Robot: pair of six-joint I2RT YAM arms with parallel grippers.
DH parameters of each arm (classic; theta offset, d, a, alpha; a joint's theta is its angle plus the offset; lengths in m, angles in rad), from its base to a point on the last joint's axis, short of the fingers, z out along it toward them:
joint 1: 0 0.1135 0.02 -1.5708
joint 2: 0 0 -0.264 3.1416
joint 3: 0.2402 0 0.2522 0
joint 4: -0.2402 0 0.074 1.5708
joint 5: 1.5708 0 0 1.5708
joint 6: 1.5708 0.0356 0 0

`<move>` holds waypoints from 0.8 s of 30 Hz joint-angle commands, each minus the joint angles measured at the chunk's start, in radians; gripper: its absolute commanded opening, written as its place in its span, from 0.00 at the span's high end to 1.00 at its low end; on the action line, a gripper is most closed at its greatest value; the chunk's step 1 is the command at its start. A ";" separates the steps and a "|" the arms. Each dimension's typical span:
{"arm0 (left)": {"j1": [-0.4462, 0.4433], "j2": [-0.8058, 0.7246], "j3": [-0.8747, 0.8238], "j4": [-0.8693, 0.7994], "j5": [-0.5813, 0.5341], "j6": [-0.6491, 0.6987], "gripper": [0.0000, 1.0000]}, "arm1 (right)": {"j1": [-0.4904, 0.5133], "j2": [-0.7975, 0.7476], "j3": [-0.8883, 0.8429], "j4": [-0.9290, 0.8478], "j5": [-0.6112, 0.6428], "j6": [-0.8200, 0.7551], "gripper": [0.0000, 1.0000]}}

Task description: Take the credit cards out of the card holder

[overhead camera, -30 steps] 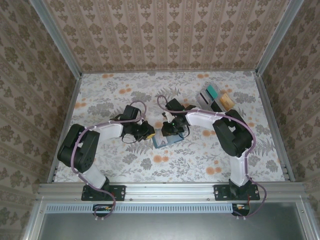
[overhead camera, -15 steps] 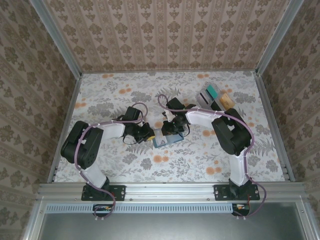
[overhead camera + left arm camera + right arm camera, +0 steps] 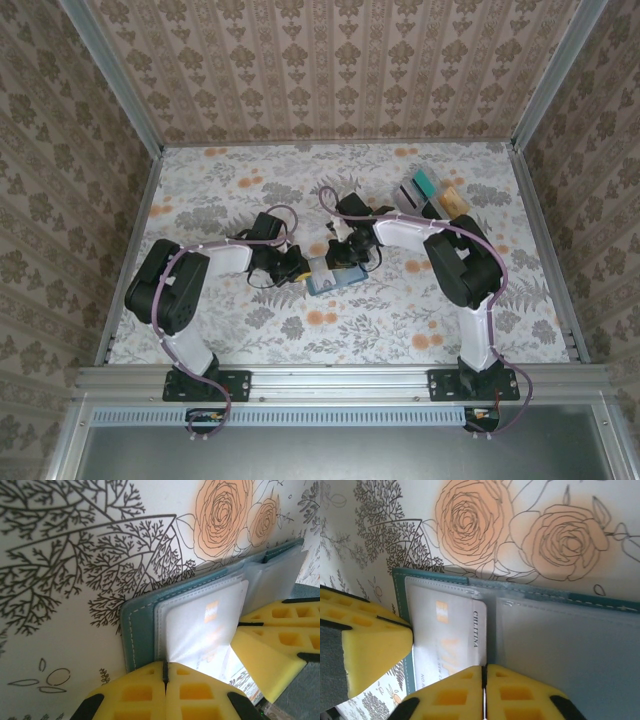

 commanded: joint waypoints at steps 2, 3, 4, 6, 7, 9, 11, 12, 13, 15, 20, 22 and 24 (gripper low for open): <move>-0.006 0.014 0.027 -0.067 -0.036 0.046 0.93 | -0.015 -0.021 -0.019 0.016 -0.016 0.019 0.98; -0.006 0.009 0.034 -0.079 -0.045 0.055 0.93 | -0.020 -0.031 -0.027 0.020 -0.011 0.023 0.99; -0.005 0.002 0.042 -0.098 -0.054 0.068 0.92 | -0.025 -0.046 -0.036 0.025 -0.005 0.025 1.00; -0.005 -0.010 0.058 -0.125 -0.065 0.085 0.90 | -0.035 -0.070 -0.055 0.036 0.001 0.031 1.00; -0.004 -0.014 0.061 -0.130 -0.067 0.090 0.90 | -0.041 -0.082 -0.065 0.043 0.005 0.032 1.00; -0.003 -0.019 0.064 -0.131 -0.064 0.095 0.89 | -0.051 -0.099 -0.080 0.050 0.003 0.035 1.00; -0.002 -0.016 0.066 -0.126 -0.058 0.095 0.89 | -0.058 -0.104 -0.091 0.057 -0.004 0.038 1.00; -0.002 -0.017 0.065 -0.119 -0.053 0.095 0.89 | -0.058 -0.105 -0.093 0.058 -0.007 0.038 1.00; -0.002 -0.017 0.065 -0.111 -0.047 0.093 0.89 | -0.059 -0.104 -0.096 0.060 -0.012 0.039 1.00; -0.002 -0.023 0.065 -0.088 -0.026 0.089 0.90 | -0.059 -0.099 -0.099 0.064 -0.026 0.041 1.00; -0.009 -0.050 0.069 -0.056 0.003 0.087 0.90 | -0.059 -0.083 -0.095 0.065 -0.050 0.043 0.96; -0.011 -0.050 0.071 -0.051 0.004 0.088 0.90 | -0.058 -0.073 -0.090 0.065 -0.071 0.040 0.89; -0.014 -0.042 0.067 -0.035 0.011 0.080 0.90 | -0.056 -0.069 -0.088 0.067 -0.086 0.038 0.87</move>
